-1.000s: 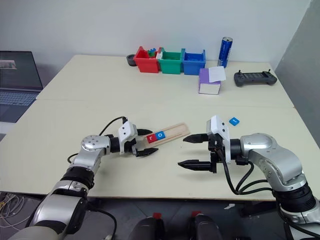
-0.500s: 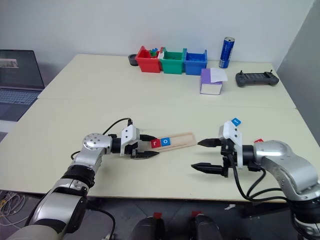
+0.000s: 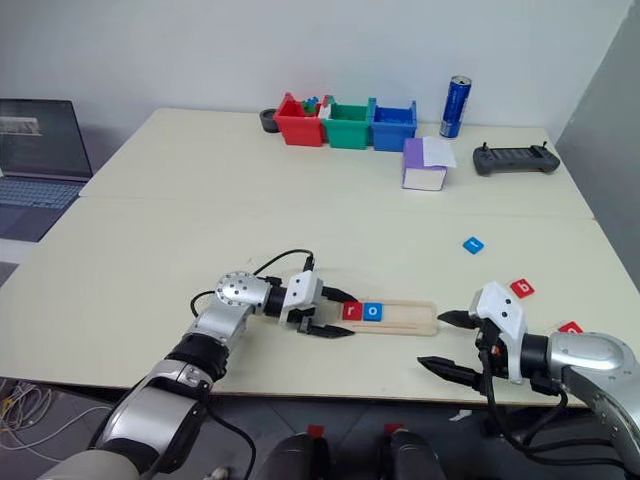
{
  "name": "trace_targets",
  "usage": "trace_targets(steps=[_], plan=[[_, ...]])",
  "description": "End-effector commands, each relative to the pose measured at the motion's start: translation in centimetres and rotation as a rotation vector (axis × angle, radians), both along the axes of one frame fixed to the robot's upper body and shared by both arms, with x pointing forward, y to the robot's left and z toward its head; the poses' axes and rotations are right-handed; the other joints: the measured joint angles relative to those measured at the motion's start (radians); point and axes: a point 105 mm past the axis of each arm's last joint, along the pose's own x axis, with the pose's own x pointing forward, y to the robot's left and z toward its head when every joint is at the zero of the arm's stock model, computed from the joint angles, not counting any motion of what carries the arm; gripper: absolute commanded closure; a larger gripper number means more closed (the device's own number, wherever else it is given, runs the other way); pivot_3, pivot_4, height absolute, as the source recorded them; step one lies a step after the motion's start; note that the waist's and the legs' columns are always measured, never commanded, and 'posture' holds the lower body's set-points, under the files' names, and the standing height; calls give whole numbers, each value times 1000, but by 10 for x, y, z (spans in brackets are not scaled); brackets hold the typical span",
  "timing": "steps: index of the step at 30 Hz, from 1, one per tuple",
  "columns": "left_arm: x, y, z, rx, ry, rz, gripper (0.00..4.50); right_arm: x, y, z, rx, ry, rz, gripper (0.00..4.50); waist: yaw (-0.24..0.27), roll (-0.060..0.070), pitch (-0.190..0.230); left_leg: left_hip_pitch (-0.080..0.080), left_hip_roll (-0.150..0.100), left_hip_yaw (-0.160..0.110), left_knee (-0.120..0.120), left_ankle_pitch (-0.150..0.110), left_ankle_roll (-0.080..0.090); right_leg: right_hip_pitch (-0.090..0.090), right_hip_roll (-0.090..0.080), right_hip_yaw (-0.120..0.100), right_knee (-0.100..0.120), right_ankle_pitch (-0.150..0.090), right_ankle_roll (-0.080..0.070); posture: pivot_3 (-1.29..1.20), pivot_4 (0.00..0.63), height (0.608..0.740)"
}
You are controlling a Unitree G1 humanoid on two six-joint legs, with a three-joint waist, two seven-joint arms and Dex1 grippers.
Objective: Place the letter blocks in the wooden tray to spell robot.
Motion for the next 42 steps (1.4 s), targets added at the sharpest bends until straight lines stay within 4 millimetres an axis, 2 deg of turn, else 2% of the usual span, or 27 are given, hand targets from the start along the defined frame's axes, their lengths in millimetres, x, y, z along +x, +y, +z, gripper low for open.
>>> trace_targets(steps=[1,14,18,19,22,23,28,31,35,42], plan=[[-7,-1,-4,20,22,-22,1795,-2,2,9,9,-41,-6,0,1,0,0,0,0,0,0,0,0,0,0,0,0,0,0,0,150,740],[-12,0,4,16,147,10,1795,4,3,10,13,-43,0,0,0,0,0,0,0,-1,0,0,0,0,0,0,-1,0,4,0,150,740],[-13,0,7,17,137,25,1795,5,3,10,8,-46,4,0,0,0,0,0,0,-1,0,0,0,0,0,0,-1,0,4,0,150,740],[-11,1,6,24,127,38,1069,5,4,10,6,-48,6,0,0,0,0,0,0,-1,0,0,0,0,0,0,-1,0,4,0,150,740],[-9,2,4,43,121,61,211,5,5,13,6,-54,14,0,0,0,0,0,0,-1,0,0,0,0,0,0,-1,0,4,0,150,740],[-9,2,4,41,126,69,45,5,5,13,5,-54,15,0,0,0,0,0,0,-1,0,0,0,0,0,0,-1,0,4,0,150,740],[-15,4,12,22,102,43,45,5,3,12,-3,-43,10,0,0,0,0,0,0,-1,0,0,0,0,0,0,-1,0,4,0,150,740],[-18,11,19,15,100,27,45,5,-1,15,-5,-49,5,0,0,0,0,0,0,-1,-1,0,0,0,0,0,-1,0,3,0,150,740],[-24,27,36,-44,62,15,45,8,-14,19,-24,-65,-30,0,0,0,0,0,0,-1,-1,0,0,0,0,0,-1,0,3,0,150,740],[-14,72,67,-130,-1,135,45,14,-49,25,-45,-92,-132,0,2,0,0,0,0,-1,-1,0,0,0,0,0,-2,0,3,0,150,740]])
